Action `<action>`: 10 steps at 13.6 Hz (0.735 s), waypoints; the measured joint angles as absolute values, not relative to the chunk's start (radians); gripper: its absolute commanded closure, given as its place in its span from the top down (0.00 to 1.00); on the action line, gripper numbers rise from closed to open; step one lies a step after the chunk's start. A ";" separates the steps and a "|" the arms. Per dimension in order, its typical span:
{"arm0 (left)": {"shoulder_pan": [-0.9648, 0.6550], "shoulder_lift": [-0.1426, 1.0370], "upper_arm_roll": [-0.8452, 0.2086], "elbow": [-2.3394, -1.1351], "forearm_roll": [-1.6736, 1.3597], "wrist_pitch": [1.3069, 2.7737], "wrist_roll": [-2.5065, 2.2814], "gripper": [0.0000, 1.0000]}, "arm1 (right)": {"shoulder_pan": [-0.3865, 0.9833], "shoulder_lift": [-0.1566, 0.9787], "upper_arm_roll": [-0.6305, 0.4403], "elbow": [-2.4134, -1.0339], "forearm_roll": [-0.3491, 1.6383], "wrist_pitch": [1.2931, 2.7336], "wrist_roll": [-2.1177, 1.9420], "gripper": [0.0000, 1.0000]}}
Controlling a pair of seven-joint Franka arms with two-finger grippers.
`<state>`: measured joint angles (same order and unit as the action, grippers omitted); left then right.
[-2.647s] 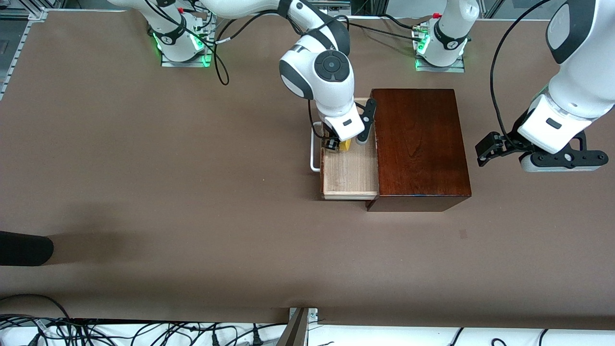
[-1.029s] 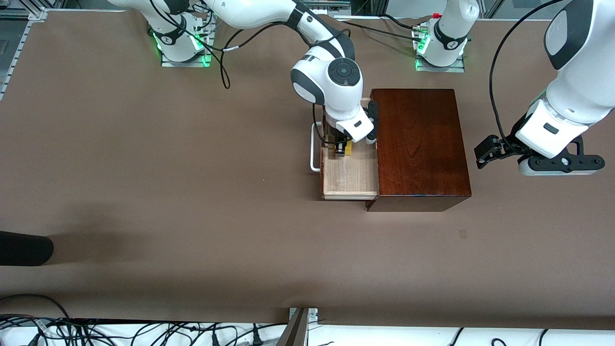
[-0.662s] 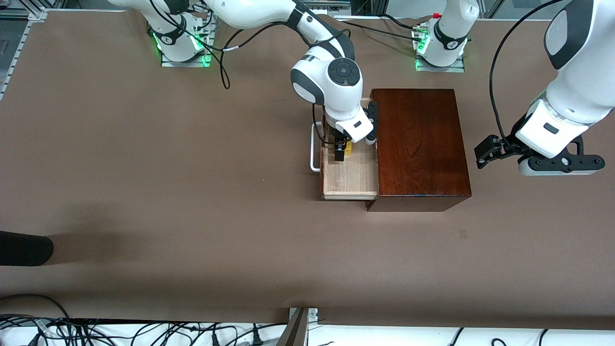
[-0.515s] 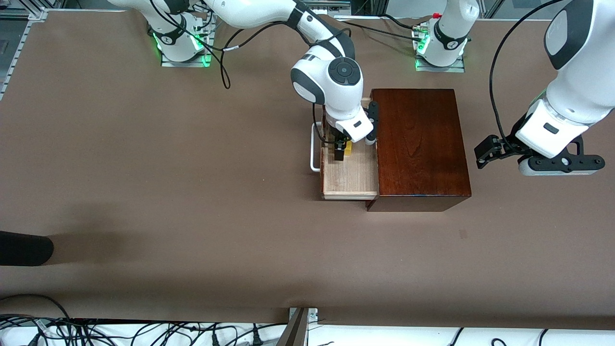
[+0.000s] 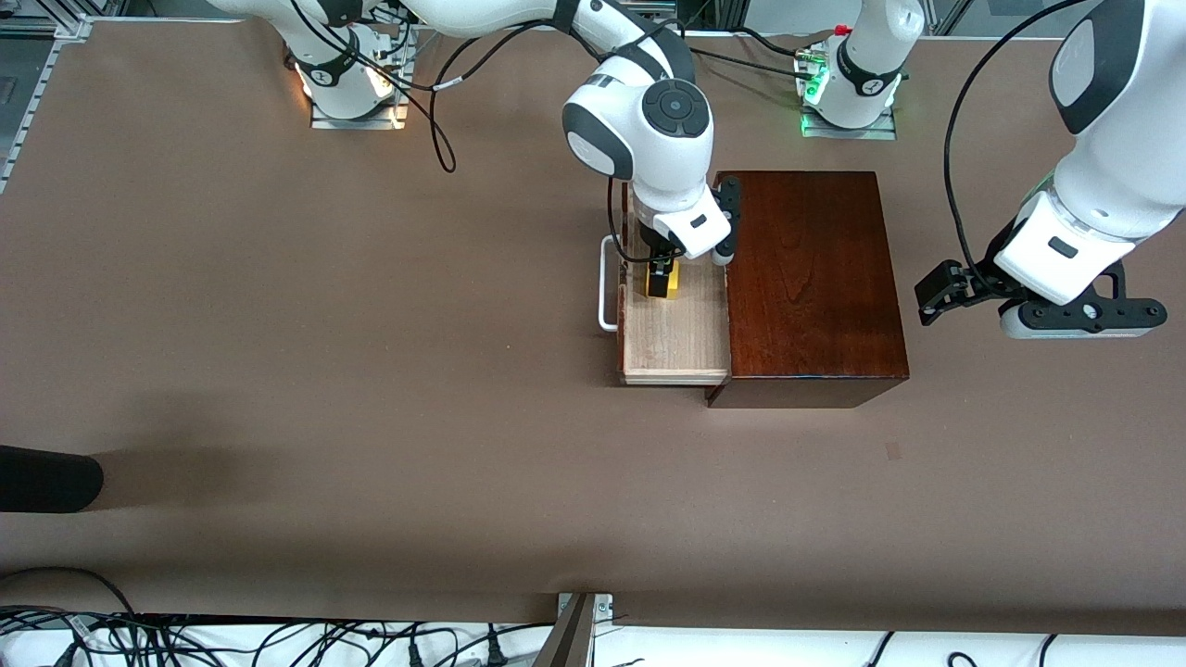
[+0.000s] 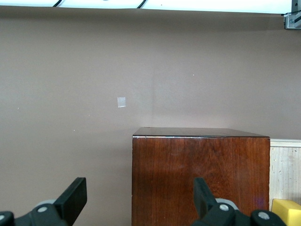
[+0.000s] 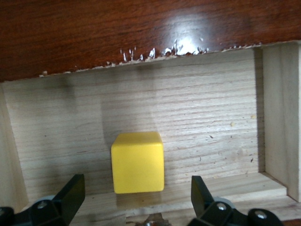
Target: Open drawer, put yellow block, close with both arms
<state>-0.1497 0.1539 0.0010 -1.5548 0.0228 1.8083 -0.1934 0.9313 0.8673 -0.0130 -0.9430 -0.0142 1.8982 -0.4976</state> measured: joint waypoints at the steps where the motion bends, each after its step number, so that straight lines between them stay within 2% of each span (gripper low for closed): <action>1: -0.150 0.154 0.001 -1.555 0.023 1.808 -0.193 1.00 | 0.929 0.863 -0.016 -0.939 -0.014 1.893 -0.493 1.00; 4: -0.150 0.154 0.001 -1.555 0.023 1.808 -0.193 1.00 | 0.877 0.818 -0.028 -0.929 0.002 1.840 -0.475 1.00; 10: -0.150 0.154 0.001 -1.554 0.023 1.808 -0.193 1.00 | 0.613 0.704 -0.039 -0.927 0.085 1.717 -0.474 1.00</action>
